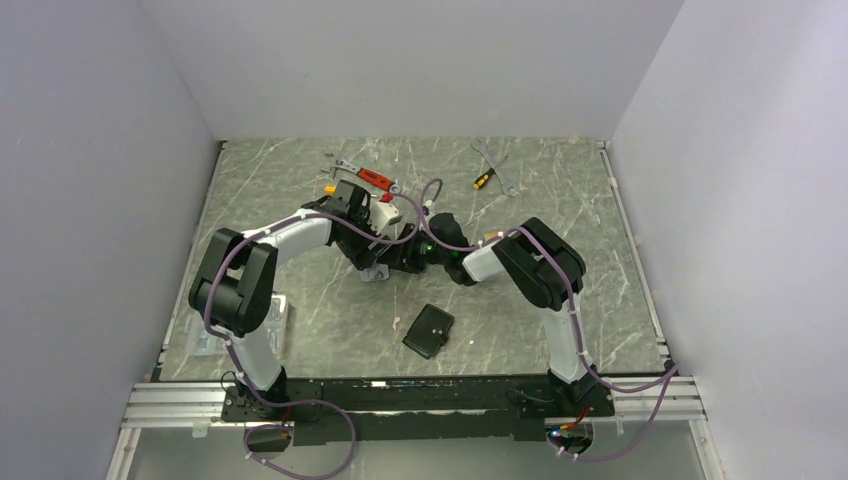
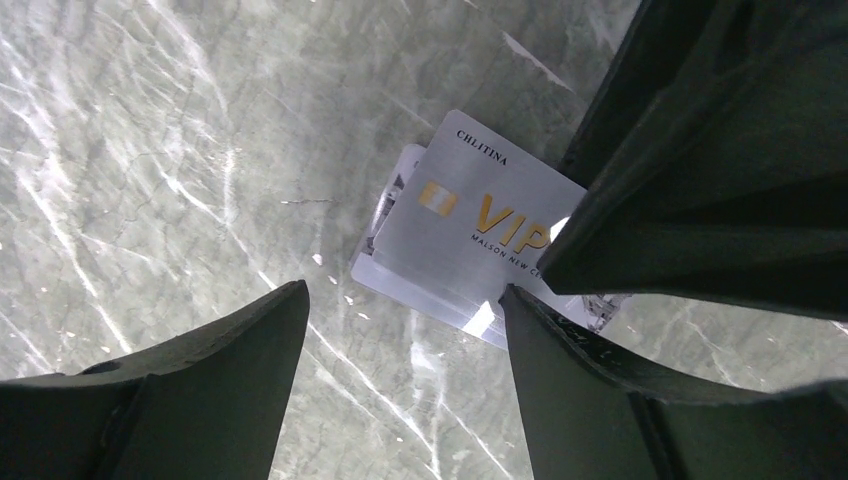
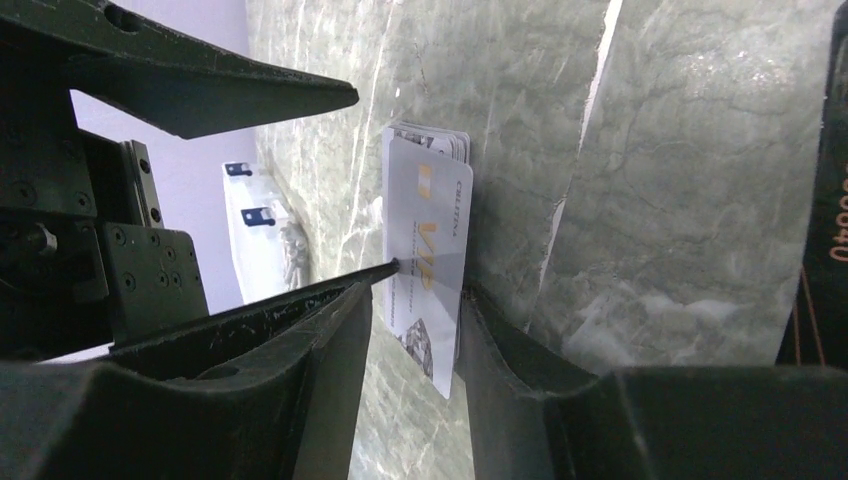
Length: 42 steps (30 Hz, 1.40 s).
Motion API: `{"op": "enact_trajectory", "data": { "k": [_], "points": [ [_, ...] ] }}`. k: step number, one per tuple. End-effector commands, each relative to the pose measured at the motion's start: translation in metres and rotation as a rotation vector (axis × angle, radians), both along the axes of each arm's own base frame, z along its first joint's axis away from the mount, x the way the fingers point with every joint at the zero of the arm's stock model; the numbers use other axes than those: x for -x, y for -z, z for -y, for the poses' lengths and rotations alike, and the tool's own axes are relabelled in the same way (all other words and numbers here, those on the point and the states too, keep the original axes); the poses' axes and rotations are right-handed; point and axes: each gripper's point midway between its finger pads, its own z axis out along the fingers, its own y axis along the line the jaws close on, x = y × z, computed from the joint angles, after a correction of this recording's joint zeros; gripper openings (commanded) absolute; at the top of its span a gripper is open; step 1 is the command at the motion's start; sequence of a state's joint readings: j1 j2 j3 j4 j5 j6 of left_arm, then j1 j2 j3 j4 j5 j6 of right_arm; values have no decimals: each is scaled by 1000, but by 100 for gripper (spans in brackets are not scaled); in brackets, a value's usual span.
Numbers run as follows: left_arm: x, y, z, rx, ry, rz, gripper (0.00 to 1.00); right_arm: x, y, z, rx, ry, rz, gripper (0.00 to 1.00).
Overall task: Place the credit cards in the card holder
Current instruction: Pick up the credit card from the center of the board.
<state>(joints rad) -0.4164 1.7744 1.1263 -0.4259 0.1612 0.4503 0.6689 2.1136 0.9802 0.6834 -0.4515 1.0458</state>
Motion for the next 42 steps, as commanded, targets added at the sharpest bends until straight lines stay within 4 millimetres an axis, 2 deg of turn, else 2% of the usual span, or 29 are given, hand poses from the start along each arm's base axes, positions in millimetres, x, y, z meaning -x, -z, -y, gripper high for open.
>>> {"op": "enact_trajectory", "data": {
  "k": [1, 6, 9, 17, 23, 38, 42],
  "points": [
    [6, -14, 12, 70, 19, -34, 79, 14, 48, 18, 99, 17, -110, 41],
    [2, -47, 9, 133, 16, -3, 82, 16, 53, 20, 103, 24, -124, 40],
    [-4, -56, 2, 117, 8, 32, 83, 15, 54, 21, 103, 26, -124, 39],
    [-23, -29, -12, 31, -62, 64, 81, 18, 57, 23, 110, 30, -133, 36],
    [-26, -20, -6, 23, -53, 60, 81, 19, 60, 26, 111, 37, -139, 35],
    [-13, 7, 5, -17, -8, 27, 81, 23, 62, 29, 105, 52, -148, 34],
    [-7, 9, 9, -6, 8, 9, 81, 24, 63, 32, 111, 58, -148, 33]
  ]
}}
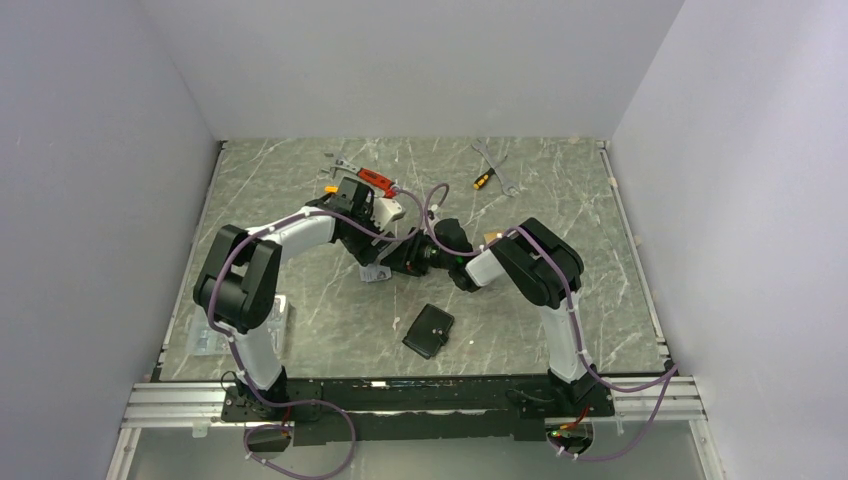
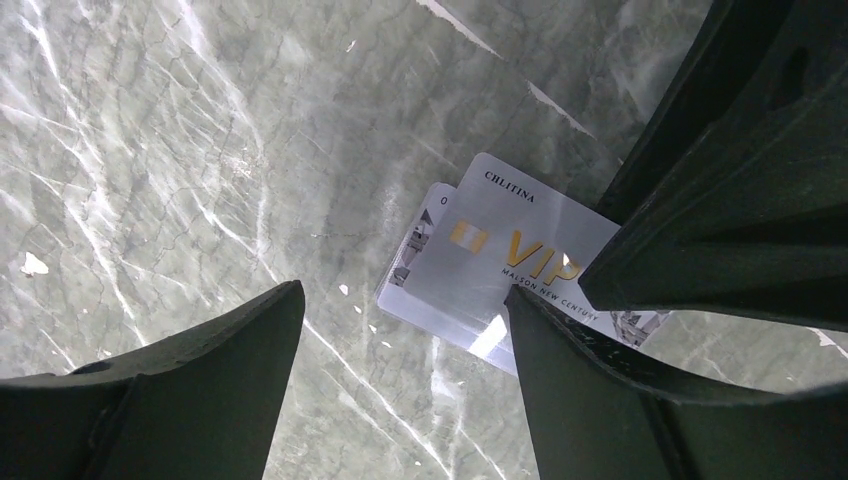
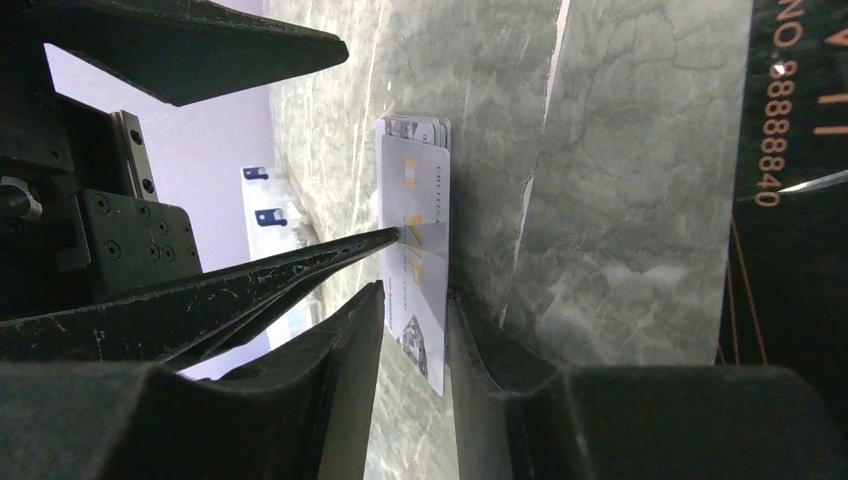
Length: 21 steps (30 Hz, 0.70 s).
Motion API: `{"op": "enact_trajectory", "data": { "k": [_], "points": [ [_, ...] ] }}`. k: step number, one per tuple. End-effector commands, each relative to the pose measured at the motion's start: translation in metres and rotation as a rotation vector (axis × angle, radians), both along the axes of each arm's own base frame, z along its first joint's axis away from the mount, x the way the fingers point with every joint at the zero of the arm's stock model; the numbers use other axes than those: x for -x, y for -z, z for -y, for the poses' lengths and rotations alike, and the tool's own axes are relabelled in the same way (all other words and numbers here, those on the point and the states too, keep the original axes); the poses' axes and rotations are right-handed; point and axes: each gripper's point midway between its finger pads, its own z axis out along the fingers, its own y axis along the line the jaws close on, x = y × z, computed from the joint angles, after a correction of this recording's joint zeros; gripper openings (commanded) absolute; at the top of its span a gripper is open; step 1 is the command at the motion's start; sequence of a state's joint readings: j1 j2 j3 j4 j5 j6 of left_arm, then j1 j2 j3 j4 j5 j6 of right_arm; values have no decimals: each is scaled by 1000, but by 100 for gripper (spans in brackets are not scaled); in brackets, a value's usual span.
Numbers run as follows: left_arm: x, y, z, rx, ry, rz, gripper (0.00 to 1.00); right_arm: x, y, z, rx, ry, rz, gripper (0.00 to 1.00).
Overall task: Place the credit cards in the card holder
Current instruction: Pick up the credit card from the center of the board.
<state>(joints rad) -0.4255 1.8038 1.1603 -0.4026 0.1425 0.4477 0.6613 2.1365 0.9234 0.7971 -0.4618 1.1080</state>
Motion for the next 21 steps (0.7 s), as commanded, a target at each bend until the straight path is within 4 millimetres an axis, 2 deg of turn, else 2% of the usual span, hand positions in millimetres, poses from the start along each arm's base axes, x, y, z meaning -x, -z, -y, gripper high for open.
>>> {"op": "enact_trajectory", "data": {
  "k": [1, 7, 10, 15, 18, 21],
  "points": [
    [9, 9, 6, 6, 17, -27, 81, 19, 57, 27, 157, 33, -121, 33],
    [22, 1, 17, 63, 58, -69, 82, 20, 59, 29, 165, 41, -125, 32],
    [23, -9, 16, 70, 62, -53, 83, 21, 60, 30, 171, 45, -127, 26],
    [9, -26, -6, 78, 12, -20, 84, 21, 59, 32, 179, 52, -124, 8],
    [2, -30, -19, 80, -18, -11, 83, 21, 58, 35, 190, 59, -120, 3],
    [-1, -25, -23, 71, -27, -7, 83, 22, 56, 37, 194, 62, -115, 2]
  ]
}}
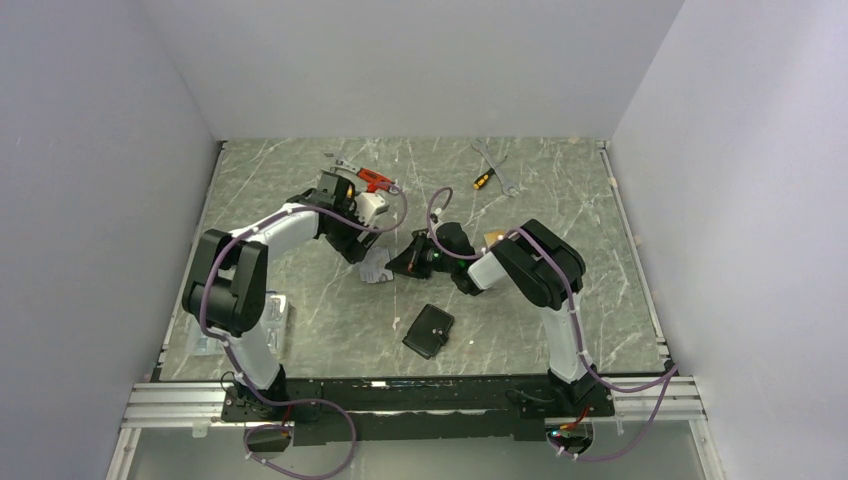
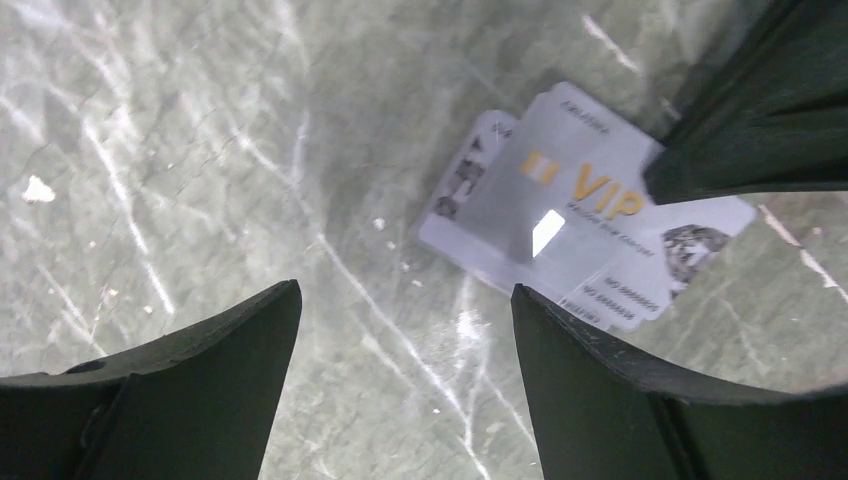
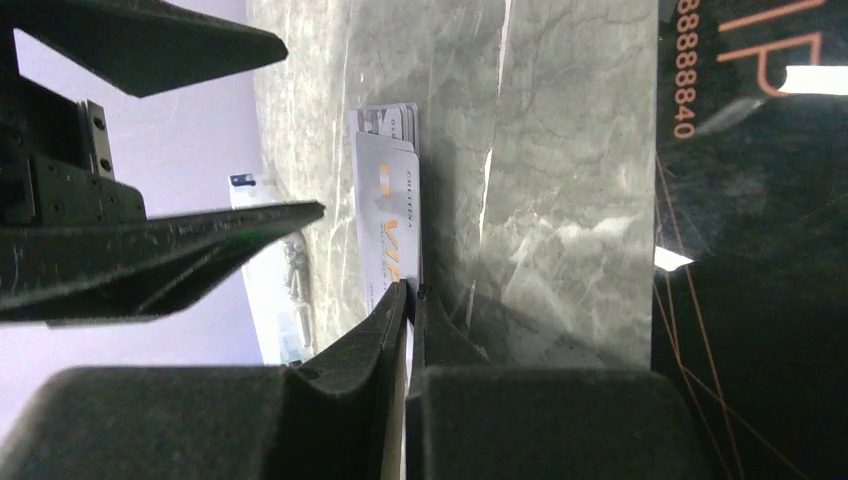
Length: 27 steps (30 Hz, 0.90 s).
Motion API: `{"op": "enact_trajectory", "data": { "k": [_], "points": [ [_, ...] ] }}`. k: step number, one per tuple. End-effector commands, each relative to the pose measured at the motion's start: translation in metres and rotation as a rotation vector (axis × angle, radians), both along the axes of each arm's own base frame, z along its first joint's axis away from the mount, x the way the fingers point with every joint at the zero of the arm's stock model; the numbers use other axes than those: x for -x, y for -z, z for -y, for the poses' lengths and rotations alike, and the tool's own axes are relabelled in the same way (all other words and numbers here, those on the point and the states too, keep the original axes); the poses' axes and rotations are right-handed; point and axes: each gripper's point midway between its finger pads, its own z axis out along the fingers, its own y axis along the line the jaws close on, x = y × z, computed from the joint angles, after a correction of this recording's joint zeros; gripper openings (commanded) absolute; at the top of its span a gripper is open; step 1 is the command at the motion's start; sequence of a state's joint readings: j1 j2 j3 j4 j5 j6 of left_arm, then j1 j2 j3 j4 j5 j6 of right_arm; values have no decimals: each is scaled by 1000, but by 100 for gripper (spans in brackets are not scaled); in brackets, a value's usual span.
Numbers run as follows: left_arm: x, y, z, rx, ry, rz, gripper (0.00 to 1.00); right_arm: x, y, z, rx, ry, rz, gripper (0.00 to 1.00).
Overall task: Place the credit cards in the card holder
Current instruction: Pick up the credit card from the center of the board.
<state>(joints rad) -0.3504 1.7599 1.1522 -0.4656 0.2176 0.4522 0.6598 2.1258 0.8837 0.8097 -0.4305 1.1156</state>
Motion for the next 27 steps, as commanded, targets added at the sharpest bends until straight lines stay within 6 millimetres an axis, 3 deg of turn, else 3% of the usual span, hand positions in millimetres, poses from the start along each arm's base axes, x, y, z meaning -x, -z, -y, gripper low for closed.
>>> {"op": "enact_trajectory", "data": {
  "k": [1, 5, 15, 22, 27],
  "points": [
    [-7, -12, -2, 24, 3, 34, 83, 20, 48, 29, 173, 30, -105, 1],
    [-8, -1, 3, 17, -2, 21, 82, 20, 45, 29, 170, 29, -99, 1],
    [-11, 0, 10, 11, 19, 33, 82, 23, 39, 33, 188, 29, -76, 0],
    [-11, 5, 11, -33, 24, 41, 81, 25, 19, 31, 162, 6, -37, 0],
    [-9, -7, 6, -10, 14, 39, 80, 24, 0, 25, 123, -18, 4, 0]
  ]
}}
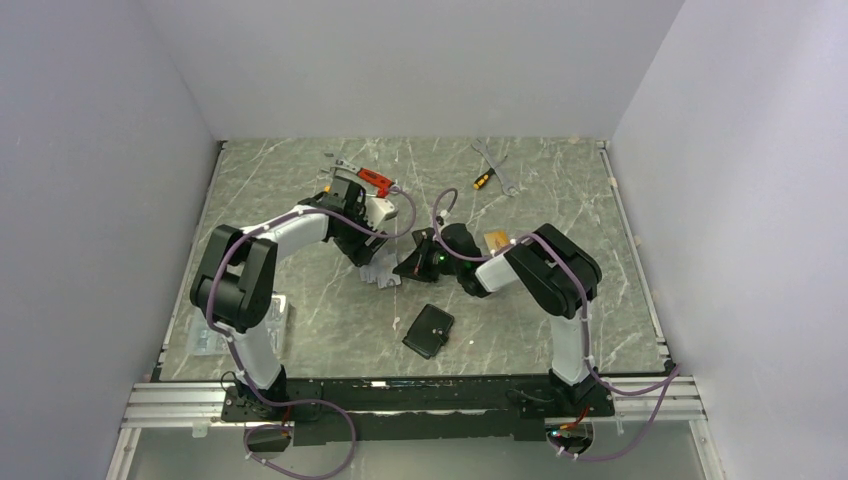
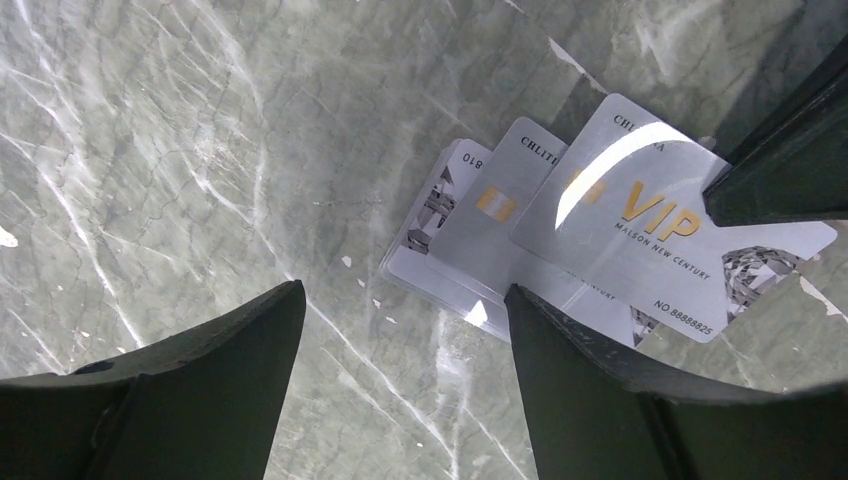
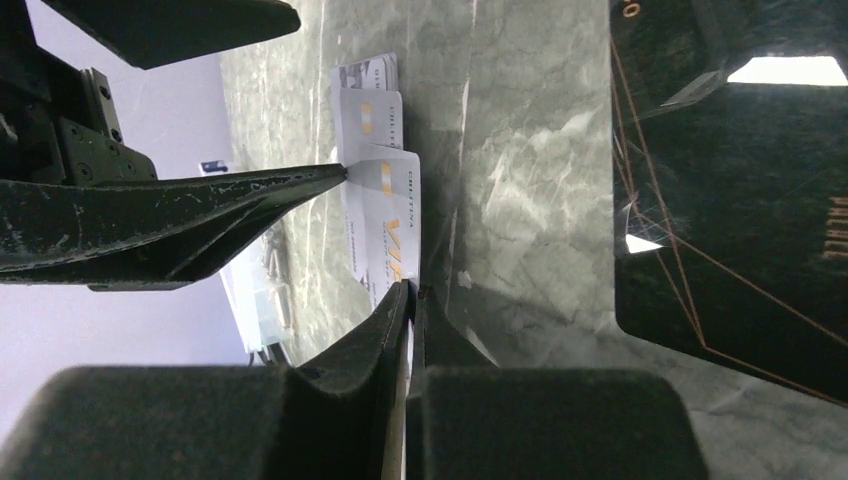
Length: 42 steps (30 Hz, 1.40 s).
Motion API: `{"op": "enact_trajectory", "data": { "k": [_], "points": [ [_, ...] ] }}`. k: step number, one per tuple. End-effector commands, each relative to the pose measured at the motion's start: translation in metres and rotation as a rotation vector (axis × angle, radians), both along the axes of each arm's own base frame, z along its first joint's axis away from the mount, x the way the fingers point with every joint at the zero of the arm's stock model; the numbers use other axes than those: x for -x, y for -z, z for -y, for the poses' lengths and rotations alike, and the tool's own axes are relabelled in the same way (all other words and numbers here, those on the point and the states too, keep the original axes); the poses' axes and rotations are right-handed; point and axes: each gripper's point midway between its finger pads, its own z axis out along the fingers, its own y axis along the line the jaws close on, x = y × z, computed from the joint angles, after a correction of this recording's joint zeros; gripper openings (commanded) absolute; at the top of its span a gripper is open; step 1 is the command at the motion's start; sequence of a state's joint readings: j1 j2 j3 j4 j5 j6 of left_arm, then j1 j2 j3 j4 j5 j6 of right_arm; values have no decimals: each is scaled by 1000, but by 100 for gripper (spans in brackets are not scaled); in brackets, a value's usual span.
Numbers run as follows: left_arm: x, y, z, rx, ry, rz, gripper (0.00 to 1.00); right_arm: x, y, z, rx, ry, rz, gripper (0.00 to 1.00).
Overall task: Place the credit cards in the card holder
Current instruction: Pick up the credit card from the center of the board.
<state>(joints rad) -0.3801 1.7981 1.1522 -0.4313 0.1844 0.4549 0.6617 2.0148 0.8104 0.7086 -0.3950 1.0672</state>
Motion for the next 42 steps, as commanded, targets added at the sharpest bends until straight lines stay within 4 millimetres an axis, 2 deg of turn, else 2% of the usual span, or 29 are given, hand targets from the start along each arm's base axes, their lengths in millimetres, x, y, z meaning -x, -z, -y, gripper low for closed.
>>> {"op": "enact_trajectory", "data": {
  "k": [1, 7, 10, 15, 20, 26, 30, 35, 37, 42],
  "points": [
    [-7, -24, -3, 37, -12, 24, 80, 10, -1, 5, 41, -36, 12, 0],
    [-10, -54, -14, 112, -55, 25, 80, 5, -31, -6, -16, -78, 72, 0],
    [-9, -63, -15, 129, -63, 31, 80, 2, -39, -9, -21, -87, 87, 0],
    [-4, -65, -12, 167, -72, -3, 79, -7, -45, -12, -24, -91, 112, 0],
    [0, -64, -13, 183, -79, -21, 79, -23, -57, -25, -40, -117, 139, 0],
    [0, -78, -16, 272, -100, -44, 79, -31, -77, -35, -62, -148, 178, 0],
    [4, -95, -16, 385, -117, -69, 84, -28, -79, -34, -78, -158, 181, 0],
    [18, -120, -7, 597, -120, -142, 99, -17, -85, -29, -117, -167, 184, 0],
    [27, -126, 2, 673, -100, -189, 99, -13, -92, -28, -141, -173, 196, 0],
    [42, -126, 14, 780, -128, -286, 99, -8, -120, -28, -208, -192, 246, 0]
  ]
}}
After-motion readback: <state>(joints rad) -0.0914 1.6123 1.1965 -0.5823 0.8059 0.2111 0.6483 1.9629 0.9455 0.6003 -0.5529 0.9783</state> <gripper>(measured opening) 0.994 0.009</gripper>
